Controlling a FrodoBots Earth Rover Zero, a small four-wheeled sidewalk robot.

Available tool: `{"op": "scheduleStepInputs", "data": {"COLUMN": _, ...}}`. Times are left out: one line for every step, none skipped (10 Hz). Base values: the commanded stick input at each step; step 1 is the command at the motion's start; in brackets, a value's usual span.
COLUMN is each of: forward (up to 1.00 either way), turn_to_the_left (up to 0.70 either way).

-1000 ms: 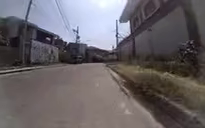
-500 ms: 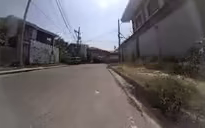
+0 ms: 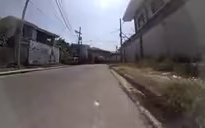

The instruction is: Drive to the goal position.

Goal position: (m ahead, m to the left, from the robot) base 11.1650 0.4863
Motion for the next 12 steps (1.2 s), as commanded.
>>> {"op": "scheduleStepInputs", "data": {"forward": 1.0, "turn_to_the_left": 0.0}}
{"op": "scheduleStepInputs", "data": {"forward": 1.0, "turn_to_the_left": 0.0}}
{"op": "scheduleStepInputs", "data": {"forward": 1.0, "turn_to_the_left": 0.0}}
{"op": "scheduleStepInputs", "data": {"forward": 1.0, "turn_to_the_left": 0.0}}
{"op": "scheduleStepInputs", "data": {"forward": 1.0, "turn_to_the_left": 0.0}}
{"op": "scheduleStepInputs", "data": {"forward": 1.0, "turn_to_the_left": 0.0}}
{"op": "scheduleStepInputs", "data": {"forward": 1.0, "turn_to_the_left": 0.0}}
{"op": "scheduleStepInputs", "data": {"forward": 1.0, "turn_to_the_left": 0.0}}
{"op": "scheduleStepInputs", "data": {"forward": 1.0, "turn_to_the_left": 0.0}}
{"op": "scheduleStepInputs", "data": {"forward": 1.0, "turn_to_the_left": 0.0}}
{"op": "scheduleStepInputs", "data": {"forward": 1.0, "turn_to_the_left": 0.0}}
{"op": "scheduleStepInputs", "data": {"forward": 1.0, "turn_to_the_left": 0.0}}
